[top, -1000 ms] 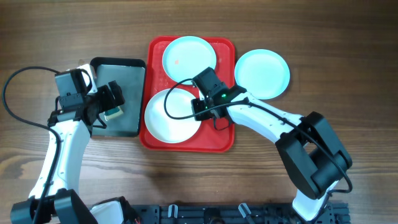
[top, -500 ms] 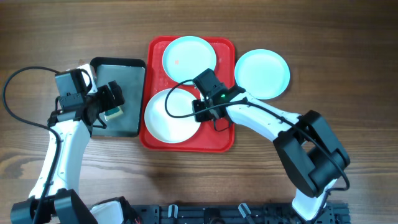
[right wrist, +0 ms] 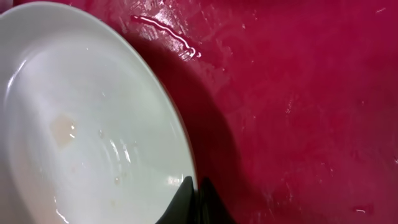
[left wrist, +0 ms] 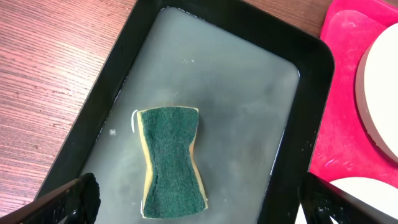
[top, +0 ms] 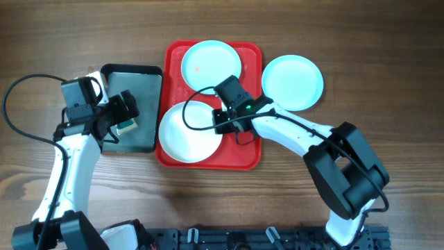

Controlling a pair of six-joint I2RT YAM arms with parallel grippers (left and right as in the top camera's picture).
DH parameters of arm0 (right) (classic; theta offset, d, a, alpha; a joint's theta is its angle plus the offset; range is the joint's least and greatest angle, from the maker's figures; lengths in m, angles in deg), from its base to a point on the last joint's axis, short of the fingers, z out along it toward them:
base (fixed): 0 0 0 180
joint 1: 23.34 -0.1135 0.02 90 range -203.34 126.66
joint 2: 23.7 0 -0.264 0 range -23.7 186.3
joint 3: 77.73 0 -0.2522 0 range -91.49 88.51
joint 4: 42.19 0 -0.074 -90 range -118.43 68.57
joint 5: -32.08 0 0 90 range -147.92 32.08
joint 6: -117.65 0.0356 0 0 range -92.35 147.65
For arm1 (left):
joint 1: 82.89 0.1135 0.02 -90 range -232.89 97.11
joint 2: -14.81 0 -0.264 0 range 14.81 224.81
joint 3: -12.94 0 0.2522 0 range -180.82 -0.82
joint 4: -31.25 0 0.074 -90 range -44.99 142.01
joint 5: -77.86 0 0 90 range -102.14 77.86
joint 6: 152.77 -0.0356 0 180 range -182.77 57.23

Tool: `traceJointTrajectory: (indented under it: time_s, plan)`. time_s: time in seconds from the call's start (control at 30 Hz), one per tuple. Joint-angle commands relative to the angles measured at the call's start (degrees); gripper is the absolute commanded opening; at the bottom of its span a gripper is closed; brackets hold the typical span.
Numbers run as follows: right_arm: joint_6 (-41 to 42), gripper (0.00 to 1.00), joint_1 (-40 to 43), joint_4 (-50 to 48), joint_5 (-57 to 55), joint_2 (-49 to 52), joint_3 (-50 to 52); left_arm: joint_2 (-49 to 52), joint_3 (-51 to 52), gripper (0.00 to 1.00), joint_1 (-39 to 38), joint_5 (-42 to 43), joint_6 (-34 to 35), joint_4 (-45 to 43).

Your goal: Clean dirty plates on tray and stack at the side

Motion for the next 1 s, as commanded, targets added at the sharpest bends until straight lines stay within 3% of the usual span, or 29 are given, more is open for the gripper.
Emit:
traceJointTrajectory:
  time_s: [0.0,0.47,0.97]
  plan:
    - [0.8,0.04,-0.2,-0.4,2.6,0.7,0.6,-0.3,-0.3,1.00,0.2,0.5,-0.3,-0.2]
    - [0.7,0.05,-0.2,0.2,2.3,0.3,0.5,-0.3,-0.3,1.00,0.2,0.5,-0.2,-0.2]
    - [-1.4,0.04,-0.2,8.7,-6.3,-4.7,-5.0,-0.3,-0.3,1.00,0.2,0.5,-0.2,-0.2]
